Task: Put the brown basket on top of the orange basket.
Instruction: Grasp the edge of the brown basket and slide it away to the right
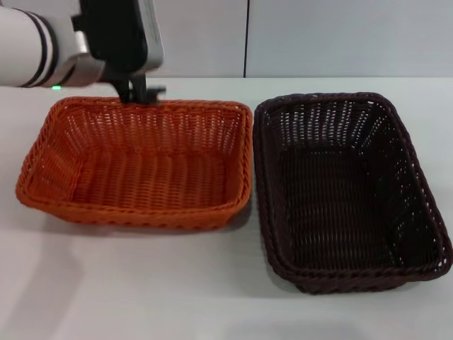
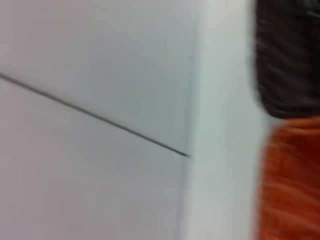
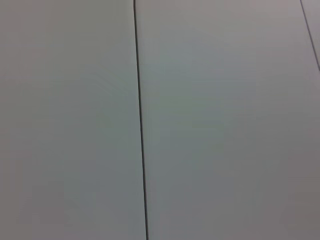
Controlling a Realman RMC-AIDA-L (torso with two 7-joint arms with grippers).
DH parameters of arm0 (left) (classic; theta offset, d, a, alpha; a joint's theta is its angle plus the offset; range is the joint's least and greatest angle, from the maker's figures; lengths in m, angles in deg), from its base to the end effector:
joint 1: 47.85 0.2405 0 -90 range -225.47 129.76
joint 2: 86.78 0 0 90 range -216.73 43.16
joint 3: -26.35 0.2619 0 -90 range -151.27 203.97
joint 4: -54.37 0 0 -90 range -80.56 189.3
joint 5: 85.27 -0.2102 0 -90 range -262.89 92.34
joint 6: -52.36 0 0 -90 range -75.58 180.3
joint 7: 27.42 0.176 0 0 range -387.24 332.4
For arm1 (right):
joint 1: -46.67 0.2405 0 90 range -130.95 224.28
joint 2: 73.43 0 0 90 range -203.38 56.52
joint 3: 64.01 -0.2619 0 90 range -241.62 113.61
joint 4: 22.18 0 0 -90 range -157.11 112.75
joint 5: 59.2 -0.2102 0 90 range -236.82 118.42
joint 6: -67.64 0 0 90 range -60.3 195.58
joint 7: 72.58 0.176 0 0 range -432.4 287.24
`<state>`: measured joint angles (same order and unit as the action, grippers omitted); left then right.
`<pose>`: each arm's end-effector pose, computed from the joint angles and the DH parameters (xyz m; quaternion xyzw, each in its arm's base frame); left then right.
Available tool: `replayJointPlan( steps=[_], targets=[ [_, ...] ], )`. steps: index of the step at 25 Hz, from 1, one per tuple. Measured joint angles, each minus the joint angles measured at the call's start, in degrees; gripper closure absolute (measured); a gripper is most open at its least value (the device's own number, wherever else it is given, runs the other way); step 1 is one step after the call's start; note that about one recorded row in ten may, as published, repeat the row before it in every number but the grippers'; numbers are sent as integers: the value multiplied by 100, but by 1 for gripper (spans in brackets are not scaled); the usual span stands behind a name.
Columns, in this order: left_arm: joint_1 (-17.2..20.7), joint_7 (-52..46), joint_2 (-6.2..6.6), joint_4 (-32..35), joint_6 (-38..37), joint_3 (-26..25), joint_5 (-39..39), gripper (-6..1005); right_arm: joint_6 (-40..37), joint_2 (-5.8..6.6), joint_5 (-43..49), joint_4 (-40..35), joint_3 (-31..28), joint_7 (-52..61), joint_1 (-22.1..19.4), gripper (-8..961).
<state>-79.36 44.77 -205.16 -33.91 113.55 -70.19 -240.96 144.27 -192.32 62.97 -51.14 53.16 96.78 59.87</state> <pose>-0.1416 0.4340 0.0187 -0.8995 0.1372 0.1826 0.3726 0.3342 0.3303 0.0617 -0.4922 0.1957 0.3298 0.7815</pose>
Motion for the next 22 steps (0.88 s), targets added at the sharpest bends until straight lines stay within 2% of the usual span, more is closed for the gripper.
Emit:
replayJointPlan(
  steps=[1,2,3,5,7,8,9,10,11,12,13,15,17,19,20,21,22],
  targets=[
    [0,0,0,0,0,0,0,372,0,0,0,0,0,0,0,276],
    [176,-149,-6,-125,-452,121,-3,282,1,-2,0,-1,-3,0,-7,276],
    [619,-633,-6,-304,-1731,398,-26,274,10,-5,0,-14,-4,0,-12,276],
    [1116,-1208,-6,-350,-3285,676,-18,259,24,-4,1,-94,-6,0,-13,277],
    [1116,-1208,-6,-350,-3285,676,-18,243,-42,29,1,-295,-7,2,-10,276],
    [1738,-2012,-4,-222,-5311,991,16,235,-186,81,24,-501,-1,4,-6,276],
    [2183,-2627,-1,33,-6580,1203,18,227,-346,131,57,-671,11,6,-13,276],
    [2407,-2944,-1,197,-7169,1312,19,220,-913,322,208,-1237,24,8,-34,276],
    [2407,-2944,-1,197,-7169,1312,19,212,-913,322,208,-1237,24,8,-34,275],
    [2614,-3324,-1,418,-7775,1402,22,204,-1315,428,319,-1560,20,8,-57,275],
    [2988,-4185,0,1115,-8929,1521,32,202,-1905,596,480,-2045,4,8,-81,275],
    [3123,-4640,-1,1731,-9588,1542,35,199,-3194,881,706,-2861,-22,9,-80,275],
    [3194,-5156,-11,2629,-10441,1532,100,198,-4478,1139,855,-3597,-116,9,2,276],
    [3181,-5474,-14,3314,-10981,1530,332,197,-6038,1319,1013,-4314,-379,8,168,276],
    [3148,-5652,-14,3748,-11286,1536,526,196,-6730,1360,1090,-4602,-520,7,232,276],
    [3106,-5786,-15,4029,-11499,1544,672,196,-7759,1381,1217,-4993,-808,3,364,276],
    [3063,-5931,-14,4350,-11699,1548,822,196,-8652,1361,1317,-5304,-1086,-51,487,276]
  ],
)
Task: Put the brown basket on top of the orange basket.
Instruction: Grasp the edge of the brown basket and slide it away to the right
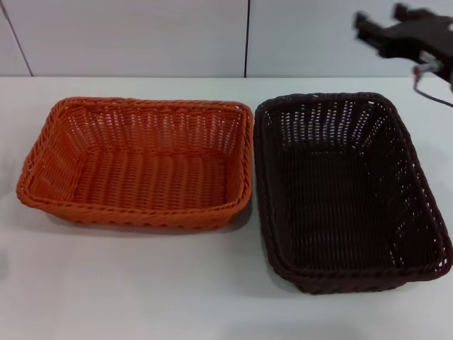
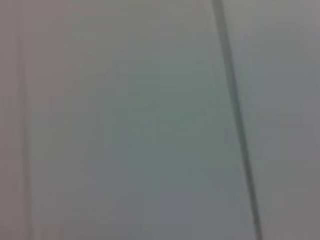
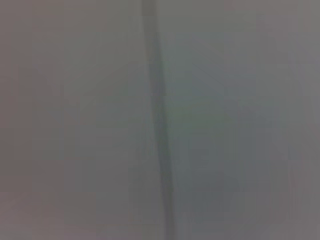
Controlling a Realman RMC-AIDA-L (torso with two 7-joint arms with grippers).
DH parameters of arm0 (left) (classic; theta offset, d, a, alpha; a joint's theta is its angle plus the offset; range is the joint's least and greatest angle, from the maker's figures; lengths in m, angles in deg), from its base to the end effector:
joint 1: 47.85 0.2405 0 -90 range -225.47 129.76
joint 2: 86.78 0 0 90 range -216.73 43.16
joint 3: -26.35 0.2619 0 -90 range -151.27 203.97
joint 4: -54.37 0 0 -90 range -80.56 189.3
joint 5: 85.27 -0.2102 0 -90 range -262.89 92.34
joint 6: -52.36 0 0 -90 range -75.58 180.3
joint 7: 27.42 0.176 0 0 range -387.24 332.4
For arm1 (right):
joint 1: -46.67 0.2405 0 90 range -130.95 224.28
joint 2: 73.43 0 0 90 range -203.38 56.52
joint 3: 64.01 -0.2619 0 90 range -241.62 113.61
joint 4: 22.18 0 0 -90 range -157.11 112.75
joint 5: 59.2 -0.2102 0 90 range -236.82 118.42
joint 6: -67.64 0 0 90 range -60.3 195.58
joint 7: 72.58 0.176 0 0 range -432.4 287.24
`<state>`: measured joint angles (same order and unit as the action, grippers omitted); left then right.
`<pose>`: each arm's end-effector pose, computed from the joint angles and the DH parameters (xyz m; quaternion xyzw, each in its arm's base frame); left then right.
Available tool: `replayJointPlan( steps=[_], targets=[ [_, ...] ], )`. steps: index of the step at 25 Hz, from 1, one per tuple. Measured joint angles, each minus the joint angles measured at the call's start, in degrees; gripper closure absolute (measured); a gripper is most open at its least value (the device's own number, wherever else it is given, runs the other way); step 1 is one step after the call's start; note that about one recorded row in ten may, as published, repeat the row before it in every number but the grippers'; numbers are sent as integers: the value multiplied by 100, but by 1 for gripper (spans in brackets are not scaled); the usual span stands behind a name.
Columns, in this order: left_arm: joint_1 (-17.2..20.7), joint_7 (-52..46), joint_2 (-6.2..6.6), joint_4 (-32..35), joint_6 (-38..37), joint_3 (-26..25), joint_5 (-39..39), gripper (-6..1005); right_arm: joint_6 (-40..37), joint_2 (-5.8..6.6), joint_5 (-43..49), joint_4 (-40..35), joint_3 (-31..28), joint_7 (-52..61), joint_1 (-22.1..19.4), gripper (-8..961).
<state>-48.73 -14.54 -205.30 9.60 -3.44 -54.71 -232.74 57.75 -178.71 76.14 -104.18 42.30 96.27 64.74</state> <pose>-0.3565 0.3188 0.0783 -0.5514 -0.2044 -0.2423 0.7717 0.1667 0.4286 0.0300 -0.8062 0.2642 0.2384 0.4727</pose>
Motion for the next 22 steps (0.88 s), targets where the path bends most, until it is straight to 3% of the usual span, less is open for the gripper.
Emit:
replayJointPlan(
  steps=[2,4,7,9,12,17,22],
  targets=[
    [-84,-189,-3,445,-231,4,176,195,-1611,-109,98,-478,-499,-233,233,277],
    [-180,-324,-6,852,-368,7,353,194,-3314,-343,94,-920,-1069,-780,488,277],
    [-276,-353,-11,1159,-403,31,529,194,-5580,-920,5,-1340,-2091,-2004,850,278],
    [-311,-356,-13,1242,-404,39,581,194,-6901,-1221,-35,-1515,-2643,-2636,1082,278],
    [-346,-362,-13,1302,-401,51,653,195,-8331,-1320,-190,-1674,-2956,-3021,1321,278],
    [-360,-366,-21,1340,-428,59,707,195,-9407,-1311,-341,-1775,-3016,-3219,1366,279],
    [-384,-369,-23,1354,-424,64,723,196,-9979,-1322,-336,-1826,-2999,-3284,1344,280]
  ],
)
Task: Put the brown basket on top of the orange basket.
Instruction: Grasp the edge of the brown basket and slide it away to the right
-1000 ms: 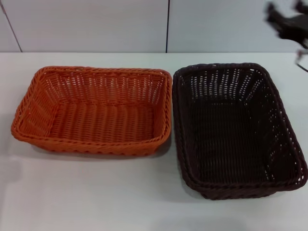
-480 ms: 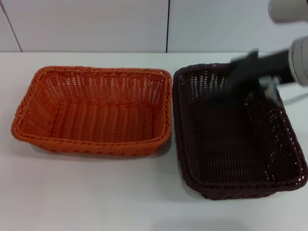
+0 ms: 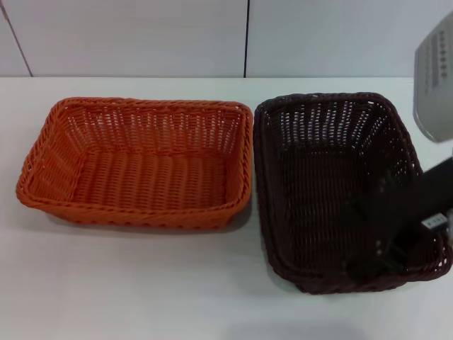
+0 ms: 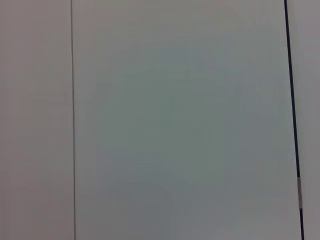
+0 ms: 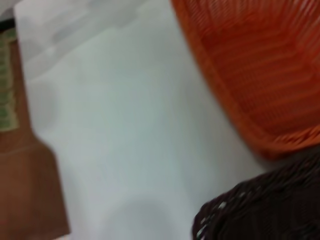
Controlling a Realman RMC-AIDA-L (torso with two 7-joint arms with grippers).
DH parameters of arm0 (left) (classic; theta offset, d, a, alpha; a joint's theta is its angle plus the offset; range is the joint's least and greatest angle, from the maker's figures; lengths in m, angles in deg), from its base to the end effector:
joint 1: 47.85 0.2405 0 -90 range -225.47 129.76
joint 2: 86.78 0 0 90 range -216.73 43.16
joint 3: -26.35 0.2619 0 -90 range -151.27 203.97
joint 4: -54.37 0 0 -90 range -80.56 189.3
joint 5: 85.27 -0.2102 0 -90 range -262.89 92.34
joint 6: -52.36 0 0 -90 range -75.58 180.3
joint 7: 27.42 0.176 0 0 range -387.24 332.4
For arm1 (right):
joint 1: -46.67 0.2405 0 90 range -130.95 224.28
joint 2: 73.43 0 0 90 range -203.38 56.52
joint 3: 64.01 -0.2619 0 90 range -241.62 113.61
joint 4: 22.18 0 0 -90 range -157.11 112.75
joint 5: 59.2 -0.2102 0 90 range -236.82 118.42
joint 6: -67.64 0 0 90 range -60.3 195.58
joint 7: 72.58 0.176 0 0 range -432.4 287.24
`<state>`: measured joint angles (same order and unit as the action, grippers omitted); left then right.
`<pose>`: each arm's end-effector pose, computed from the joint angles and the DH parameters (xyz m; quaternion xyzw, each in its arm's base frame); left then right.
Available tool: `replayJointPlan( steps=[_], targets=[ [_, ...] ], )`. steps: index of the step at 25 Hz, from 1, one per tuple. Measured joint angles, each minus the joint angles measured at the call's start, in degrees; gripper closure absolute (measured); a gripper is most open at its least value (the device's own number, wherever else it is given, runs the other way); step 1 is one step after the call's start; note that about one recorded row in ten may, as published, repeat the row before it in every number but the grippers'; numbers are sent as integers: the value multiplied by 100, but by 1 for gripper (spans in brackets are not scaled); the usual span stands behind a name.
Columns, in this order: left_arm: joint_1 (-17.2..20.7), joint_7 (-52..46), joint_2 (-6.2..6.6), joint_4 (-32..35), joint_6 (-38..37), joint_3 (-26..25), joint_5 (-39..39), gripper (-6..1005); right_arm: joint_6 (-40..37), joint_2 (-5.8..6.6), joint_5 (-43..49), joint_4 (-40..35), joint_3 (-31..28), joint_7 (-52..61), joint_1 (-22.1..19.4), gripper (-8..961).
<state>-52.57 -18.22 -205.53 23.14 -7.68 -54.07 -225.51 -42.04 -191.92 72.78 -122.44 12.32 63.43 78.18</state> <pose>-0.4022 0.3016 0.0683 -0.5190 -0.2668 -0.2169 0.7825 0.1247 0.3023 0.0061 -0.9815 0.1426 -0.1115 0.0616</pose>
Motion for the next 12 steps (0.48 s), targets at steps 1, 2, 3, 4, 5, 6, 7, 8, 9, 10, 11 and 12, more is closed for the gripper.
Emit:
replayJointPlan(
  steps=[1,2,3,4,5,6,7,8,9,10,11,12],
  targets=[
    [-2,-1,0,0,-3,0,2,196,-65,-3,35,-16,3,1,-10,280],
    [-2,-1,0,0,-3,0,2,196,-96,-5,63,-20,7,1,-16,280],
    [-7,-1,0,1,-10,4,5,196,-130,-9,105,-16,16,1,-22,280],
    [-11,-1,0,1,-11,6,7,196,-141,-12,135,12,24,1,-21,281],
    [-23,-2,0,1,-12,15,7,196,-147,-13,187,58,35,1,-15,281],
    [-32,-2,0,1,-13,22,9,196,-141,-15,268,126,59,2,0,281],
    [-32,-2,0,1,-13,22,9,196,-123,-16,346,177,85,2,13,281],
    [-50,-3,0,1,-13,37,9,196,-93,-18,435,244,123,2,26,281],
    [-58,-3,0,2,-12,47,11,196,-40,-21,514,330,189,2,48,281],
    [-61,-4,0,2,-10,51,10,197,5,-22,543,417,240,-1,70,282],
    [-64,-4,0,3,-10,54,12,197,52,-23,561,513,287,-6,97,282],
    [-64,-4,0,3,-10,54,12,197,129,-24,571,669,349,-10,128,282]
  ],
)
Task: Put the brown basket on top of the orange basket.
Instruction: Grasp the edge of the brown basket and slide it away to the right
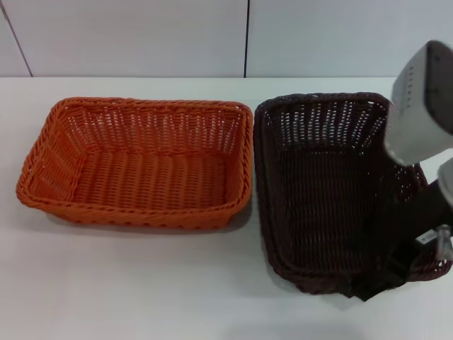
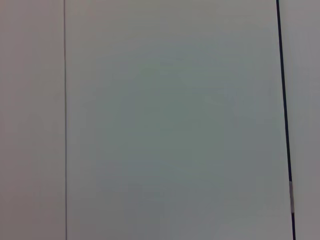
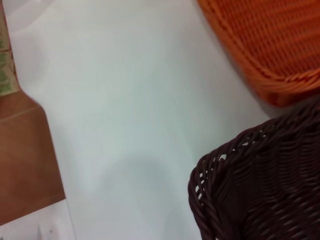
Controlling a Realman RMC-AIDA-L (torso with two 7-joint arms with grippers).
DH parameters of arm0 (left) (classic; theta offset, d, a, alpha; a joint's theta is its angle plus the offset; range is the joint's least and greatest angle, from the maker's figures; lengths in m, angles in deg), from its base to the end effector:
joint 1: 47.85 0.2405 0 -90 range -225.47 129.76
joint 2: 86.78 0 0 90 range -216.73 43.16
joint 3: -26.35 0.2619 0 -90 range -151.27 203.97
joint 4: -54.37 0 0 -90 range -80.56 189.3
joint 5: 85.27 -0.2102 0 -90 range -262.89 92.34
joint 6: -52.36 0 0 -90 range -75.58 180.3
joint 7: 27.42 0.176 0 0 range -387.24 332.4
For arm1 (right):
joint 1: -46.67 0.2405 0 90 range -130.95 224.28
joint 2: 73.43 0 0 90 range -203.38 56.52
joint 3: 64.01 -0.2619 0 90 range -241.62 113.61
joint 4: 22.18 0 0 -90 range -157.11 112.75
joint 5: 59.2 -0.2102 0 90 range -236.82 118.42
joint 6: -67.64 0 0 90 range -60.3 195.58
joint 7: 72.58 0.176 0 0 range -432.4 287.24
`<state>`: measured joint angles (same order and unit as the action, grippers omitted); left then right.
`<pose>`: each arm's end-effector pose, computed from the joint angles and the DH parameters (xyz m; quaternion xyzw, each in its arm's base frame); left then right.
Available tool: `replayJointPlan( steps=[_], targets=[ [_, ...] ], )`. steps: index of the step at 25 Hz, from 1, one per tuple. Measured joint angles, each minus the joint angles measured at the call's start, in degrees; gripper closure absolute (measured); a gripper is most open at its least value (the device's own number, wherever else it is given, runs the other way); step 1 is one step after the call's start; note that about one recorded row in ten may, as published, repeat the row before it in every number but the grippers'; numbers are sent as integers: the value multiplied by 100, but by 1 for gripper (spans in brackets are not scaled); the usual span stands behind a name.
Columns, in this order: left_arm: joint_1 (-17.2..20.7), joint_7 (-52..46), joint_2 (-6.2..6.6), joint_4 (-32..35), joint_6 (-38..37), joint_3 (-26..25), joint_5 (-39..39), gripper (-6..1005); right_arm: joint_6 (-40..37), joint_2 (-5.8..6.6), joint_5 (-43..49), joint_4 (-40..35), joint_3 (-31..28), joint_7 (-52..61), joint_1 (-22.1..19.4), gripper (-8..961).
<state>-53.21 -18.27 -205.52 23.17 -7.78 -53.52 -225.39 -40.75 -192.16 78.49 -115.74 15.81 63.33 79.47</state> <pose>-0.3977 0.3062 0.0665 -0.5233 -0.2635 -0.2223 0.7793 0.1465 0.3078 -0.0119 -0.9702 0.1686 -0.1673 0.0478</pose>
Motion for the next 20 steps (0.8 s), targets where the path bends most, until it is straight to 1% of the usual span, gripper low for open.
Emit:
replayJointPlan(
  steps=[10,13,20],
  targets=[
    [32,-2,8,1,-23,81,2,198,619,-1,150,1199,545,-18,321,283],
    [26,-2,17,1,-60,82,-8,198,727,-7,224,1240,648,-17,339,284],
    [32,-2,18,0,-164,90,-26,199,749,-15,328,1065,924,-85,304,285]
  ],
)
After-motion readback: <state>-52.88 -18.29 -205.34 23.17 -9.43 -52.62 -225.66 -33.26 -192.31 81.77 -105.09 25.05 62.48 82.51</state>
